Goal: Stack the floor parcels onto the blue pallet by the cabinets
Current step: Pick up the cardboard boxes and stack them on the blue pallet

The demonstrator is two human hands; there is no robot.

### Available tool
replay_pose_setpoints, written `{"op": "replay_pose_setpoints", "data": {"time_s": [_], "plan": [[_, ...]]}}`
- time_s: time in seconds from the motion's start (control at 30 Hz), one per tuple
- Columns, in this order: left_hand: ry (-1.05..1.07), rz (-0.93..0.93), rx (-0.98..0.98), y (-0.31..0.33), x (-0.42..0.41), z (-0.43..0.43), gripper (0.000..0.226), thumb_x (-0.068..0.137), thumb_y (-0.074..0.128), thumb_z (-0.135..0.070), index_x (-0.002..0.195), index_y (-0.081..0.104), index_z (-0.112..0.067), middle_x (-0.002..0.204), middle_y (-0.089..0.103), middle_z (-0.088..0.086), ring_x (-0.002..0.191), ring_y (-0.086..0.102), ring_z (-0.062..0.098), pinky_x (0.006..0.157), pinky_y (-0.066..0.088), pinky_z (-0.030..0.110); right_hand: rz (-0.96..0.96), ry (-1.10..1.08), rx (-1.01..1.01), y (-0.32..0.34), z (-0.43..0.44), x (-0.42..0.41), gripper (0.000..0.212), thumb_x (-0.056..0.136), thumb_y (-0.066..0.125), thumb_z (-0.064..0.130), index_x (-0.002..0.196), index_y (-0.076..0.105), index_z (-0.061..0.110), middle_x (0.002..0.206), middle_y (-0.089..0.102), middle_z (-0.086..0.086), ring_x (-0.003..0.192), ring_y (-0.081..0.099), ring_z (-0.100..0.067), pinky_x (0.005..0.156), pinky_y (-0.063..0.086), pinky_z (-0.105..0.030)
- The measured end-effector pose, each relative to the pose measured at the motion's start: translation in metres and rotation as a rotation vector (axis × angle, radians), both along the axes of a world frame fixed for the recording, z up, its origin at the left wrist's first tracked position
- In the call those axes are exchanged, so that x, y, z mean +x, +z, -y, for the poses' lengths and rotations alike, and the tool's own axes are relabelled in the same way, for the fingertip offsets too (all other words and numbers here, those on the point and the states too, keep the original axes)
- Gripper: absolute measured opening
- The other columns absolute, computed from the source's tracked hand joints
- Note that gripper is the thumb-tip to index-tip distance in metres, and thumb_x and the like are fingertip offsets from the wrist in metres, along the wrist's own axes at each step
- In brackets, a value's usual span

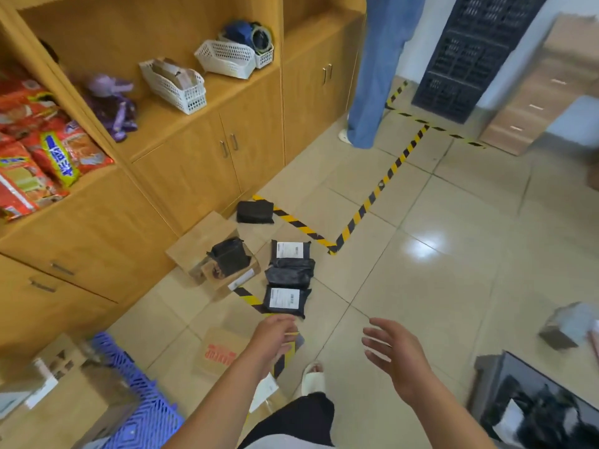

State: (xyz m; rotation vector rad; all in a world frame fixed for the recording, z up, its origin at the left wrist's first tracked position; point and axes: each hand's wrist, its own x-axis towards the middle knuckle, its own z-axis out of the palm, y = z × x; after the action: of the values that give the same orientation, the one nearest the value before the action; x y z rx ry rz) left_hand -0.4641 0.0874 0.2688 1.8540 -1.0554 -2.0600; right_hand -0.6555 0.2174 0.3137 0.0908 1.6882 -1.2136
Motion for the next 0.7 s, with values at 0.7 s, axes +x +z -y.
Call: {"op": "replay_pose_setpoints", "data": {"time_s": [0.7], "plan": [[0.995,0.192,0.124,-0.016,0.0,0.221,0.018,0.097,0.054,-0.011,0.111,0.061,-0.003,0.103,0.064,0.017,0.087,0.061,0.028,0.069,0.048,0.032,0.198,0.597,0.037,-0.031,0.474,-0.108,0.013,0.1,0.053,0.018,0.098,0.063,0.01,0.098,0.067,-0.012,0.09,0.065,-0.028,0.074,0.051,-0.034]]}}
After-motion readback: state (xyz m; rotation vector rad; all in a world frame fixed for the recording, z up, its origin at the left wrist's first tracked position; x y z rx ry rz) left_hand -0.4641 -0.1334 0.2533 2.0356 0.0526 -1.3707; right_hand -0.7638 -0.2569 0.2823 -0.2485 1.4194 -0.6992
